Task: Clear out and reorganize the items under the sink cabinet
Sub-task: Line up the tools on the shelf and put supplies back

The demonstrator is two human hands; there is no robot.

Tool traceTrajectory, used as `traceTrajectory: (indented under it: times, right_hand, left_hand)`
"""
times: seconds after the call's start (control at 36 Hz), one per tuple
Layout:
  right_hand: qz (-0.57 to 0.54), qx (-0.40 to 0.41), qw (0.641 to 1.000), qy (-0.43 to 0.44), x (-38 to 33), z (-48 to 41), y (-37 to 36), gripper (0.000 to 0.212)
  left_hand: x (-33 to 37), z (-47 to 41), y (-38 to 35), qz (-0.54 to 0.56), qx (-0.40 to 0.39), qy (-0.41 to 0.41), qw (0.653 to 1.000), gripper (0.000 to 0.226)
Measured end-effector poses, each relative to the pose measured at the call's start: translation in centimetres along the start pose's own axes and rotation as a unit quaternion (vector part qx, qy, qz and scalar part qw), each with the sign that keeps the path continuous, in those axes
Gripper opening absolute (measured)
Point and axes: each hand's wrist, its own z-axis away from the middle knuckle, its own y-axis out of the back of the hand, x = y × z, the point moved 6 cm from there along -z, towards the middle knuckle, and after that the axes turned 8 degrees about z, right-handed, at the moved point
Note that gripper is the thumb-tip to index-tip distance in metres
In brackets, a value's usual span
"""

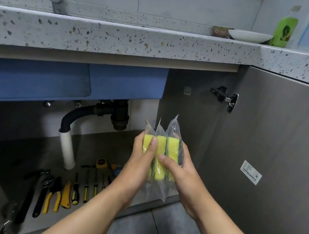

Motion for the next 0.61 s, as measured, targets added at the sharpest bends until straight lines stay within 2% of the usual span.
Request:
traceTrajectory:
  times: [0.17,0.31,0.36,0.44,0.5,0.56,0.61]
  right_hand:
    - [0.006,-0.001,1.0,-0.014,-0.5,0.3,-0.5,0.069]
    - [-0.01,0.008,0.999,-0.048,-0.2,0.6,-0.5,0.067]
    - [-0.009,0.007,0.998,-0.061,-0.1,0.6,-0.8,0.067]
    - [-0.039,0.048,0.996,-0.067,-0.1,0.8,-0.6,0.073]
    - [-0.036,0.062,0.995,-0.069,-0.3,1.0,-0.8,0.075]
    - [-0.037,0.074,0.994,-0.077,-0.5,1.2,-1.0,0.077]
    - [-0.041,0.099,0.991,-0.086,-0.5,1.2,-0.8,0.075]
  left_hand:
    - [0.4,-0.1,-0.3,-0.002,0.011,-0.02,1.0,0.058]
    - [1.1,0.0,0.1,0.008,0.05,-0.047,0.998,0.047]
    - [1.0,0.1,-0.1,-0.005,0.048,-0.044,0.998,0.048]
    - [0.6,0.1,-0.5,-0.025,0.036,-0.023,0.999,0.046]
    - [0.4,-0.1,-0.5,-0.082,0.049,-0.016,0.995,0.055]
    - [0.6,-0.3,-0.3,-0.179,0.081,-0.018,0.98,0.074]
    - [1.0,-0.4,-0.3,-0.213,0.102,-0.019,0.971,0.083]
